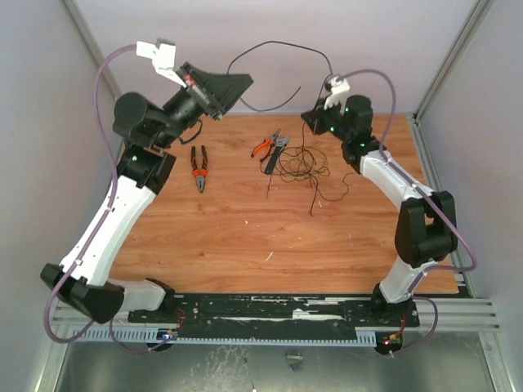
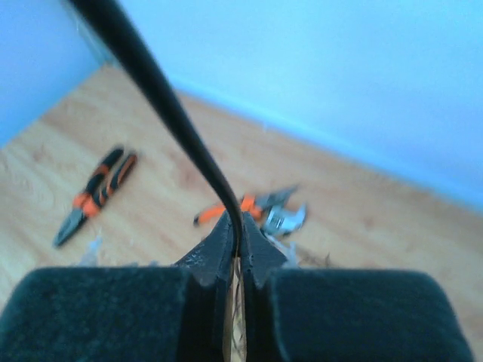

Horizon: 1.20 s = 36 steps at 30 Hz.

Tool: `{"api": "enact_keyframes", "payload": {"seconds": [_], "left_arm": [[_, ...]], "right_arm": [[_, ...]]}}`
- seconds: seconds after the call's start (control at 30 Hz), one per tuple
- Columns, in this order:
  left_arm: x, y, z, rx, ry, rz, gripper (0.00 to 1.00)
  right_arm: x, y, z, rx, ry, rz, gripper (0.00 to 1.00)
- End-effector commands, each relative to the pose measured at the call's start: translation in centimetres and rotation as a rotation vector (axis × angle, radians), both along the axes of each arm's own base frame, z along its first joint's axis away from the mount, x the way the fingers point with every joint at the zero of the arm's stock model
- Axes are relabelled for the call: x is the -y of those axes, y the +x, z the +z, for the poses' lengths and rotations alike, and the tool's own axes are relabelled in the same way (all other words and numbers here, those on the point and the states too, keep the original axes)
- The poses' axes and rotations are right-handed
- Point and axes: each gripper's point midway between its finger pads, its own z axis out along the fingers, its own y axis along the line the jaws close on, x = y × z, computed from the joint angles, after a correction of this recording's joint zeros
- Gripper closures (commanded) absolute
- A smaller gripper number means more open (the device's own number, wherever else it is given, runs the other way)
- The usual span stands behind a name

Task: Zip-tie the wires
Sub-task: Untie the cable at the center of the board, then place the cable at the center of the board.

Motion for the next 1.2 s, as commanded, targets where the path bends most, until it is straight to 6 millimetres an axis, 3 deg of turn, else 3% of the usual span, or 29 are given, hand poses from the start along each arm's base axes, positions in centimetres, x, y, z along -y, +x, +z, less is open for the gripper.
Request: {"api": "enact_keyframes", "payload": {"seconds": [0.0, 0.2, 0.3, 0.37, 0.5, 0.57, 0.67, 0.83, 0.93, 1.03, 1.17], "left_arm": [[-2.0, -1.1, -1.7, -0.022, -0.048, 0.022, 1.0], [-2.3, -1.6, -6.3, -0.123, -0.003, 0.022, 1.0], [-2.7, -1.8, -8.3, -0.161, 0.029, 0.044, 1.0], [-3.1, -1.7, -10.0, -0.201, 0.075, 0.067, 1.0], [-4.7, -1.5, -14.7, -0.333, 0.189, 0.156, 1.0], [-5.9, -1.4, -17.1, -0.406, 0.249, 0.217, 1.0], [-7.6, -1.3, -20.8, -0.51, 0.342, 0.299, 1.0], [-9.5, -2.2, -24.7, -0.619, 0.409, 0.377, 1.0], [-11.3, -2.5, -27.8, -0.702, 0.479, 0.458, 1.0], [-13.0, -2.8, -30.4, -0.762, 0.532, 0.533, 1.0], [-14.0, -3.1, -33.8, -0.824, 0.577, 0.575, 1.0]], "right_arm": [[2.2, 0.4, 11.8, 0.246, 0.028, -0.105, 1.0], [4.2, -0.4, 18.7, 0.418, 0.051, -0.185, 1.0], [5.2, -1.3, 20.2, 0.479, 0.049, -0.216, 1.0], [6.3, -1.5, 19.9, 0.46, -0.011, -0.267, 1.0], [11.8, -2.5, 16.4, 0.326, -0.201, -0.511, 1.0], [15.3, -4.3, 14.2, 0.236, -0.296, -0.652, 1.0], [17.8, -7.2, 9.5, 0.088, -0.389, -0.732, 1.0], [17.8, -12.1, 1.8, -0.155, -0.463, -0.7, 1.0], [18.1, -15.5, -4.2, -0.334, -0.609, -0.674, 1.0], [19.1, -18.5, -8.7, -0.448, -0.724, -0.682, 1.0], [18.4, -18.7, -9.4, -0.453, -0.704, -0.664, 1.0]]}}
